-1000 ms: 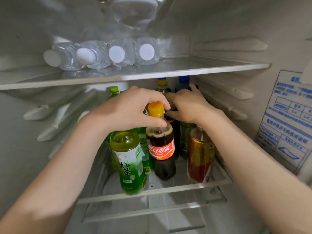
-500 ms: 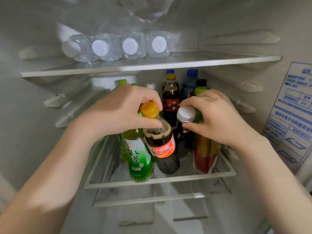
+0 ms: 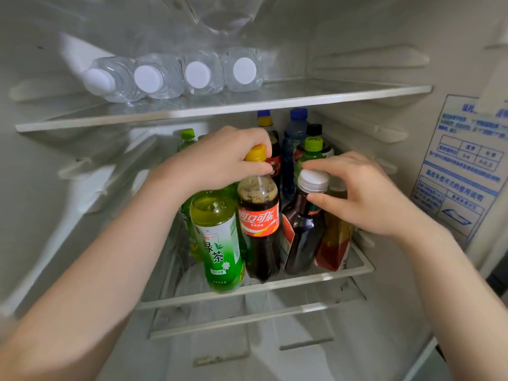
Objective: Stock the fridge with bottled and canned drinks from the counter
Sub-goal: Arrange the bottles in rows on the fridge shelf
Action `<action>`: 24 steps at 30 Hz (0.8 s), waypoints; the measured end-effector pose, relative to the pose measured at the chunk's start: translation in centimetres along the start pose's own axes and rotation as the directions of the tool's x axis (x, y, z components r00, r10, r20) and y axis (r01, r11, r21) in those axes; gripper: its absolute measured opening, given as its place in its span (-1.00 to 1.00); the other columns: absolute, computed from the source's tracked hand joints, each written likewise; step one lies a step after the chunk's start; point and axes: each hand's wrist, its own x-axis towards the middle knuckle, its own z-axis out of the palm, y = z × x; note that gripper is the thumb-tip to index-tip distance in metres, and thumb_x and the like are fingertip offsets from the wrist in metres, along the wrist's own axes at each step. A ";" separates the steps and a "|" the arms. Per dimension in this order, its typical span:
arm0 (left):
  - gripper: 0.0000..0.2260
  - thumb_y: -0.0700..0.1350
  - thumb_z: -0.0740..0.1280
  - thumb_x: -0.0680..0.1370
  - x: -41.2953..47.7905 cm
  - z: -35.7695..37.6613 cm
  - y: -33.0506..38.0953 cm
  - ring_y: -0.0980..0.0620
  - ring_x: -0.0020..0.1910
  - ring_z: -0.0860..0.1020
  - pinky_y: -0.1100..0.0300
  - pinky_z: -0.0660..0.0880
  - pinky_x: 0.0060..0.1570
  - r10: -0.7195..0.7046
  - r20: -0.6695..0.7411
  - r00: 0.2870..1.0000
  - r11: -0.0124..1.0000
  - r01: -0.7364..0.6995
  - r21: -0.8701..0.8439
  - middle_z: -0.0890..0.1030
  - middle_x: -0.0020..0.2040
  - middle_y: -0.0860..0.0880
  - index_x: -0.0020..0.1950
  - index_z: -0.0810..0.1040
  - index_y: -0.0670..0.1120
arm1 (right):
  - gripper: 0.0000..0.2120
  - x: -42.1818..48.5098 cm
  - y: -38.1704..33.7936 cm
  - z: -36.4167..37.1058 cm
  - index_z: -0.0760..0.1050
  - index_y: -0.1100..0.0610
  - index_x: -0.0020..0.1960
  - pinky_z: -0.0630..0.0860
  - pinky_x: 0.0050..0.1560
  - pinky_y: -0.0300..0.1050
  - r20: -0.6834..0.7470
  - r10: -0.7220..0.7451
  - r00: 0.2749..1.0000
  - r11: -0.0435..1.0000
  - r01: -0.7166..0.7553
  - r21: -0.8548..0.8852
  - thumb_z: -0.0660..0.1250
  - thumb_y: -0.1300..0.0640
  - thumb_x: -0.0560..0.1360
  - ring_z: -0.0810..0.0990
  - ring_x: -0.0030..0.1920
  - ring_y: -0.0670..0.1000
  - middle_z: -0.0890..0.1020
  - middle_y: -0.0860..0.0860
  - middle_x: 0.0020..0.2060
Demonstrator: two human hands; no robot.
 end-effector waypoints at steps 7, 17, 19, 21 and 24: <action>-0.86 0.07 0.30 0.55 5.1 0.1 -0.4 0.18 -0.22 0.44 0.19 0.33 -0.31 0.030 0.092 0.995 0.999 -0.033 0.027 0.46 -0.18 0.14 0.04 0.45 0.06 | -0.53 -1.3 0.6 0.2 0.41 0.01 0.35 0.42 0.24 -0.15 -0.029 0.044 0.999 0.986 -0.038 0.165 0.34 0.01 0.45 0.48 0.21 -0.14 0.51 -0.14 0.18; -0.86 0.02 0.30 0.56 9.6 1.9 -1.8 0.11 -0.27 0.41 0.20 0.25 -0.38 0.007 0.050 0.999 0.996 -0.012 0.083 0.42 -0.24 0.09 0.03 0.42 0.01 | -0.50 -2.2 1.6 0.5 0.38 -0.02 0.37 0.38 0.19 -0.34 -0.061 0.072 0.996 0.970 -0.056 0.236 0.25 -0.08 0.45 0.45 0.17 -0.22 0.48 -0.15 0.17; -0.86 0.01 0.31 0.55 9.9 2.3 -2.3 0.04 -0.23 0.43 0.18 0.27 -0.34 -0.002 0.051 0.999 0.997 -0.002 0.081 0.44 -0.23 0.05 0.01 0.41 0.00 | -0.51 -2.2 1.7 0.6 0.39 -0.01 0.37 0.41 0.22 -0.24 -0.066 0.074 0.995 0.967 -0.056 0.250 0.27 -0.07 0.46 0.47 0.18 -0.20 0.50 -0.14 0.17; -0.86 0.01 0.33 0.54 10.0 2.3 -2.8 0.02 -0.22 0.45 0.18 0.29 -0.32 -0.014 0.040 0.999 0.999 0.013 0.046 0.47 -0.22 0.04 0.01 0.43 0.00 | -0.53 -2.0 1.8 0.6 0.39 -0.01 0.37 0.42 0.24 -0.15 -0.062 0.082 0.995 0.965 -0.064 0.253 0.30 -0.04 0.47 0.47 0.19 -0.17 0.51 -0.11 0.17; -0.79 0.07 0.37 0.50 10.1 1.9 -3.0 0.06 -0.25 0.46 0.20 0.33 -0.35 -0.042 0.066 0.997 0.999 0.040 0.028 0.48 -0.23 0.09 0.04 0.45 0.02 | -0.53 -1.8 2.0 0.8 0.38 -0.01 0.37 0.41 0.25 -0.09 -0.061 0.097 0.993 0.963 -0.078 0.260 0.31 -0.03 0.48 0.47 0.21 -0.14 0.51 -0.10 0.20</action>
